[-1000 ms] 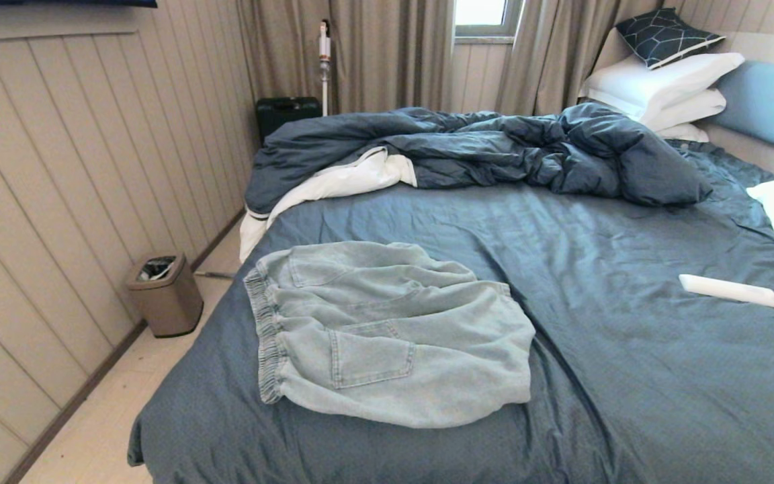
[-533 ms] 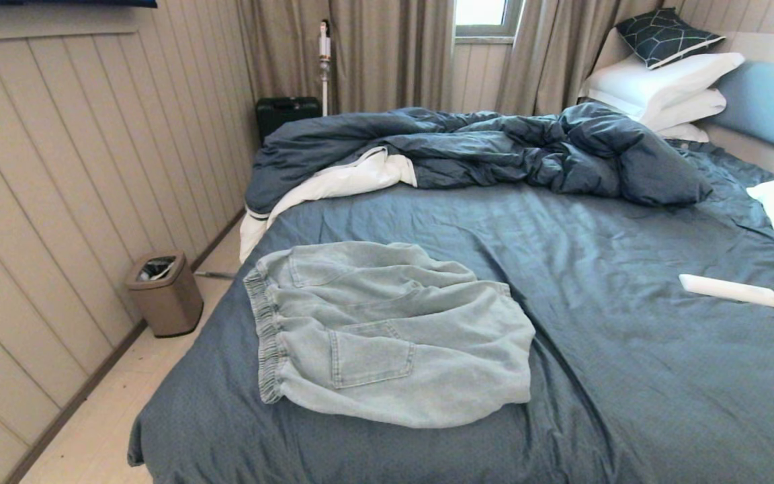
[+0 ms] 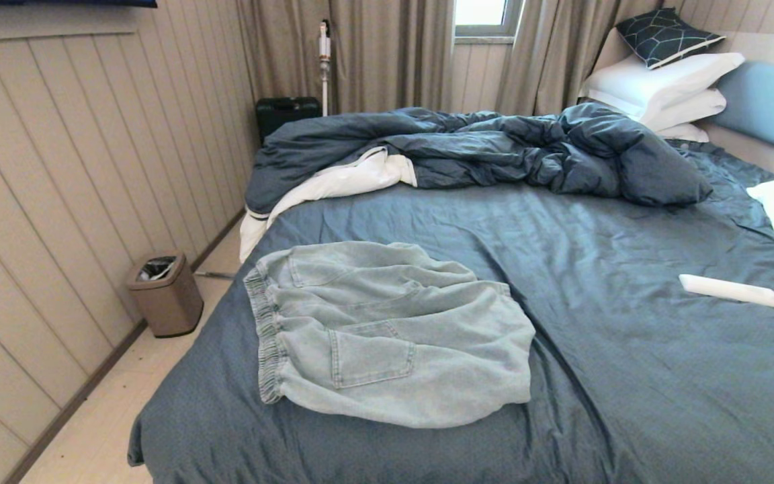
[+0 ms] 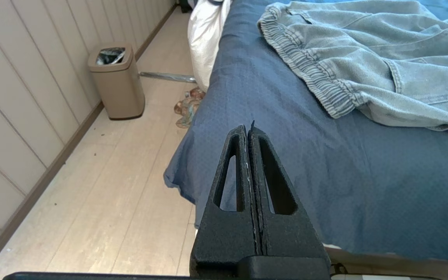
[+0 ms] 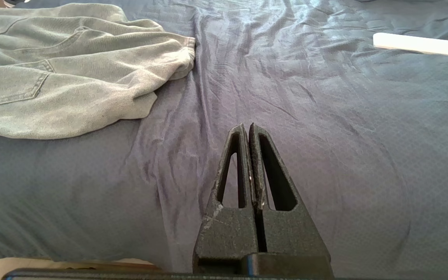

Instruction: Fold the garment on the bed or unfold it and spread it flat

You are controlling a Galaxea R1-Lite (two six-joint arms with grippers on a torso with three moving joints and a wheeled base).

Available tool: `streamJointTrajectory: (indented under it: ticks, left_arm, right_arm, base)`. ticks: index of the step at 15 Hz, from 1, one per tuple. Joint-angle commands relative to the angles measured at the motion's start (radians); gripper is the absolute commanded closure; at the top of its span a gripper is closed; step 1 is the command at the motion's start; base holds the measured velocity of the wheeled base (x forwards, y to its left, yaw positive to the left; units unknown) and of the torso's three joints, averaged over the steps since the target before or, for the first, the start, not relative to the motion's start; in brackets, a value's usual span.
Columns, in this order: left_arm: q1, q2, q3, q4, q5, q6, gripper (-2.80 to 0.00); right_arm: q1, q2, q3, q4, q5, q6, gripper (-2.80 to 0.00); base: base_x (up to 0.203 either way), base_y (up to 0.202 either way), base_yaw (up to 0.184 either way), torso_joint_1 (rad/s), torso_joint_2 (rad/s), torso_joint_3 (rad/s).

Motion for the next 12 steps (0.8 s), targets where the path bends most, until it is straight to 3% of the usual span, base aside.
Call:
streamJointTrajectory:
  ticks: [1, 12]
  left_arm:
    - [0.0, 0.001, 0.0, 0.001, 0.0, 0.0, 0.0]
    - [0.0, 0.001, 0.0, 0.001, 0.0, 0.001, 0.0]
  right_arm:
    - [0.0, 0.003, 0.0, 0.0, 0.0, 0.0, 0.0]
    - [0.0, 0.002, 0.0, 0.0, 0.001, 0.0, 0.0]
  base:
    - [0.0, 0.0, 0.0, 0.0, 0.0, 0.0]
    - [0.0, 0.0, 0.0, 0.0, 0.0, 0.0]
